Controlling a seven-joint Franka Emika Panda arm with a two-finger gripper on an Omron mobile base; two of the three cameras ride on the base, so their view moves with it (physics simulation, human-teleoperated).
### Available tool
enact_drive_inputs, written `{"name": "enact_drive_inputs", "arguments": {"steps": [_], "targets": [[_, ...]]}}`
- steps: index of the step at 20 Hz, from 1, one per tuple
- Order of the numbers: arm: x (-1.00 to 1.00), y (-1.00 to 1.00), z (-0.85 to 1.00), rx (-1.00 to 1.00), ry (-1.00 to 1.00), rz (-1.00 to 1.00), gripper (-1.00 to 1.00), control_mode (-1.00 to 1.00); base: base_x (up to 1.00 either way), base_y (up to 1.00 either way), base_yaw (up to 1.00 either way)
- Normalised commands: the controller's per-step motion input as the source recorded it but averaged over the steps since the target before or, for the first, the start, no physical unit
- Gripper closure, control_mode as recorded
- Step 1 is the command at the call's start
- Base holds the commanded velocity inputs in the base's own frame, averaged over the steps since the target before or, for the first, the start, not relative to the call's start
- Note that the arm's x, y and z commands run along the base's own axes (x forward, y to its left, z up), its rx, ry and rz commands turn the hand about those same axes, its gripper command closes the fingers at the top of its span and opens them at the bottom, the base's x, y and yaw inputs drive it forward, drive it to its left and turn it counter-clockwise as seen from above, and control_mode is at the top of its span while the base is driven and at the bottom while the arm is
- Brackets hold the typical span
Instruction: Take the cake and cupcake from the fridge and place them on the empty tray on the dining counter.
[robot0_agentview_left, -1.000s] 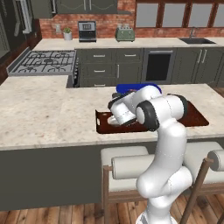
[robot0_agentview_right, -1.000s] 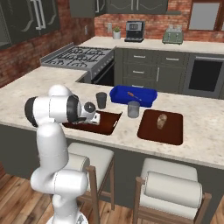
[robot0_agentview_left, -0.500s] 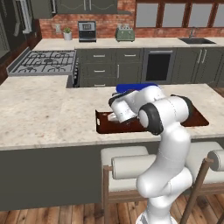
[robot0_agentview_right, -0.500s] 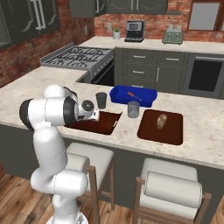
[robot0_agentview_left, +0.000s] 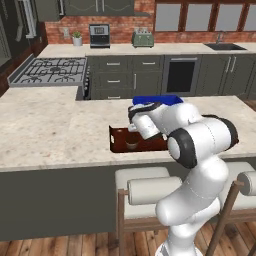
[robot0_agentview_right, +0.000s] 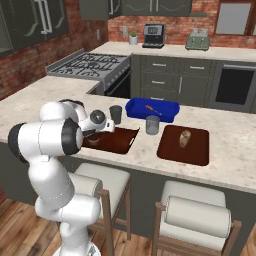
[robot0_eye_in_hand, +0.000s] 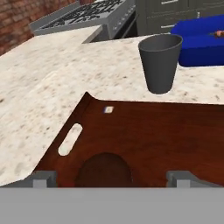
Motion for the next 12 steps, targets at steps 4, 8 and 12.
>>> {"name": "enact_drive_inputs", "arguments": {"steps": [4, 8, 12], "targets": [[-0.24, 0.00, 1.00, -0.01, -0.03, 0.00, -1.00, -1.00, 0.00, 0.00, 0.00], [-0.45, -0.29, 1.00, -0.09, -0.09, -0.12, -1.00, -1.00, 0.00, 0.00, 0.00], [-0.37, -0.79, 1.00, -0.04, -0.02, -0.14, -1.00, -1.00, 0.00, 0.00, 0.00]]}}
